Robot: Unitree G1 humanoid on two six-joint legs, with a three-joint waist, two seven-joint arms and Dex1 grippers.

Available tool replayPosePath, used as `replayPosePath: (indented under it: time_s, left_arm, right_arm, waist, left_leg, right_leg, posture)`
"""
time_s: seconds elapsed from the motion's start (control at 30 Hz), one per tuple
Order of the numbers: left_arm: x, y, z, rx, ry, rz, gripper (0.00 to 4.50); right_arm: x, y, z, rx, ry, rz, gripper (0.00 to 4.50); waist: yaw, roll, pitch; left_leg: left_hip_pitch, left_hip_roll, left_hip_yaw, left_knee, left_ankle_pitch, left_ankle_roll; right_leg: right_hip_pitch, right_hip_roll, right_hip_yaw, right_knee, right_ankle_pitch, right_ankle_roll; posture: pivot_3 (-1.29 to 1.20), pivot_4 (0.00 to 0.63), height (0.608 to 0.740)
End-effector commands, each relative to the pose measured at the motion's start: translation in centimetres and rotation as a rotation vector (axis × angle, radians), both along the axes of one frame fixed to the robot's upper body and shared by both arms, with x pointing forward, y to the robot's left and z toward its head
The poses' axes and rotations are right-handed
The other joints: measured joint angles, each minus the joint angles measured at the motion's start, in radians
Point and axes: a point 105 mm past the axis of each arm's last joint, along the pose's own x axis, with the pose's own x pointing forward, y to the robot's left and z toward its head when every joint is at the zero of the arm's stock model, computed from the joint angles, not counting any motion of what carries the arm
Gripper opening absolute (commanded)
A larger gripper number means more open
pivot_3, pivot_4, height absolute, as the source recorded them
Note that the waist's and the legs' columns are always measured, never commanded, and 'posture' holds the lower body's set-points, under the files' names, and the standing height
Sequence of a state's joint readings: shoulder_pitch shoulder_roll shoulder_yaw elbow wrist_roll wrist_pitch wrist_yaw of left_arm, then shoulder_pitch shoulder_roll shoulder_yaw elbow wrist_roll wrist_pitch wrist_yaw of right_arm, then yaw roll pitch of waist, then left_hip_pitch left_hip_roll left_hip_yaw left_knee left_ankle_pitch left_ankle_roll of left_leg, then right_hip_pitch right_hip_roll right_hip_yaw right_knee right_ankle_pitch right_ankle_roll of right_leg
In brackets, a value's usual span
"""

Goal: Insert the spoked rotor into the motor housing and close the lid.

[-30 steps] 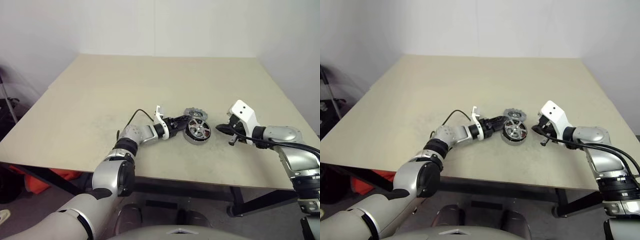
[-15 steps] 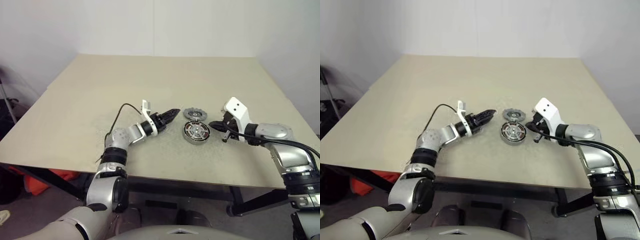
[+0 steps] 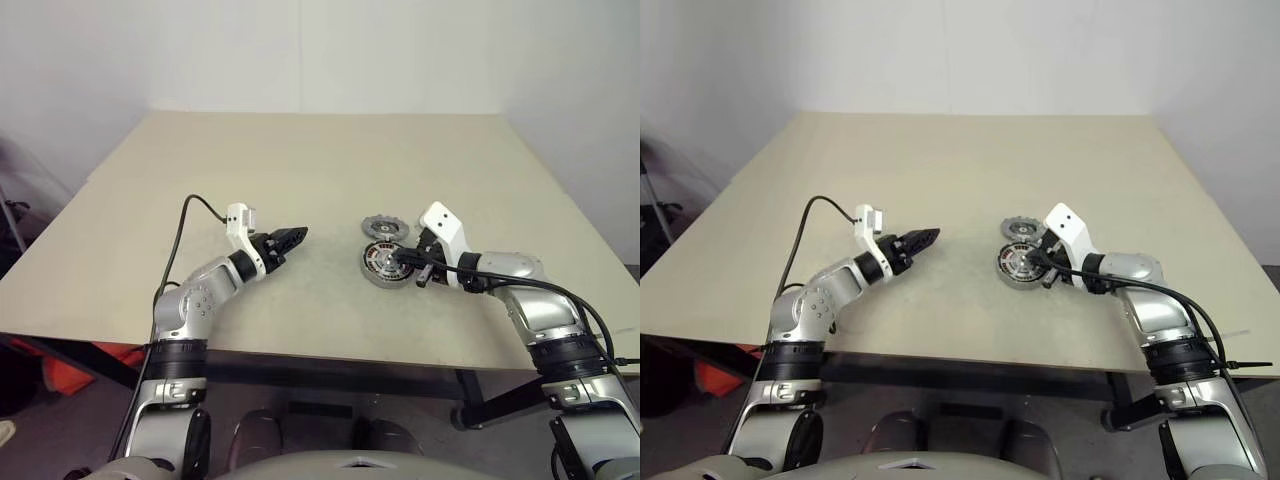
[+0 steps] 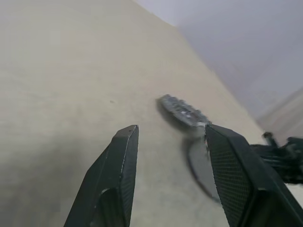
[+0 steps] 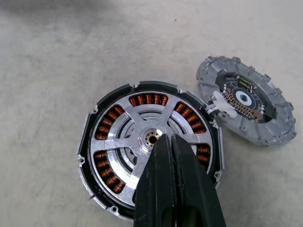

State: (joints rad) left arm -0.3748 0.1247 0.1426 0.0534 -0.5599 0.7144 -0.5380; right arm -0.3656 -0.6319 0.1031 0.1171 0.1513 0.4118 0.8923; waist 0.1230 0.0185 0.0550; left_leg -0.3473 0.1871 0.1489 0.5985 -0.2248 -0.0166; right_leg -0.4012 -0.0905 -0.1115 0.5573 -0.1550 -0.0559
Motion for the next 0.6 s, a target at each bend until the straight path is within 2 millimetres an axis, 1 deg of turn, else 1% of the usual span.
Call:
replayPosePath:
  time_s: [0.03, 0.13, 0.27, 0.33, 0.4, 0.53, 0.6]
  left_arm:
    - [-0.4, -0.5, 1.8, 0.069, -0.131, -0.019, 2.36]
    - [-0.9, -1.2, 1.8, 0.101, -0.173, -0.055, 2.36]
    - [-1.8, -2.3, 1.2, 0.111, -0.168, -0.160, 2.36]
    - [-2.0, -2.7, 0.8, 0.139, -0.167, -0.193, 2.36]
    - [-2.1, -3.0, 0.4, 0.167, -0.169, -0.219, 2.36]
    - [-2.6, -3.6, -0.2, 0.206, -0.169, -0.277, 2.36]
    - [-2.7, -3.6, -0.3, 0.214, -0.172, -0.285, 2.36]
  right_arm:
    - [-0.1, 0.2, -0.1, -0.012, 0.010, 0.025, 0.00]
    - [0.3, 0.5, 1.3, -0.018, -0.042, 0.053, 0.00]
    - [0.7, 1.0, 3.0, -0.003, -0.094, 0.082, 0.00]
    - [0.9, 1.3, 3.5, 0.008, -0.106, 0.086, 0.00]
    - [0.8, 1.3, 3.2, 0.004, -0.097, 0.086, 0.00]
    - [0.3, 1.0, 0.6, -0.003, -0.012, 0.064, 0.00]
    - [0.1, 0.7, -0.6, -0.033, 0.013, 0.056, 0.00]
  waist:
    - [0.000, 0.000, 0.000]
    - [-0.001, 0.000, 0.000]
    - [-0.003, 0.000, 0.000]
    - [-0.003, 0.000, 0.000]
    - [-0.003, 0.000, 0.000]
    - [-0.004, 0.000, 0.000]
    - [-0.004, 0.000, 0.000]
  left_leg:
    - [0.001, 0.000, 0.000, 0.000, -0.001, -0.003]
    - [0.001, 0.000, 0.000, 0.000, -0.001, -0.004]
    - [0.001, 0.000, 0.000, 0.000, -0.001, -0.005]
    - [0.001, 0.000, 0.000, 0.000, -0.001, -0.005]
    - [0.001, 0.000, 0.000, 0.000, -0.001, -0.005]
    - [0.001, 0.000, 0.001, 0.000, 0.000, -0.006]
    - [0.001, 0.000, 0.001, 0.000, 0.000, -0.006]
  right_leg:
    - [0.000, 0.000, 0.000, 0.000, 0.000, 0.000]
    - [0.001, 0.000, 0.001, 0.000, 0.000, 0.000]
    - [0.000, 0.000, 0.001, 0.001, 0.000, 0.000]
    - [0.000, 0.000, 0.001, 0.002, 0.000, 0.000]
    - [-0.002, 0.000, 0.002, 0.004, 0.000, 0.000]
    - [-0.003, 0.000, 0.002, 0.005, 0.000, 0.000]
    - [-0.003, 0.000, 0.002, 0.006, 0.000, 0.000]
  posture:
    - [0.00, 0.000, 0.740]
    - [0.00, 0.000, 0.740]
    - [0.00, 0.000, 0.740]
    - [0.00, 0.000, 0.740]
    - [0.00, 0.000, 0.740]
    - [0.00, 0.000, 0.740]
    - [0.00, 0.000, 0.740]
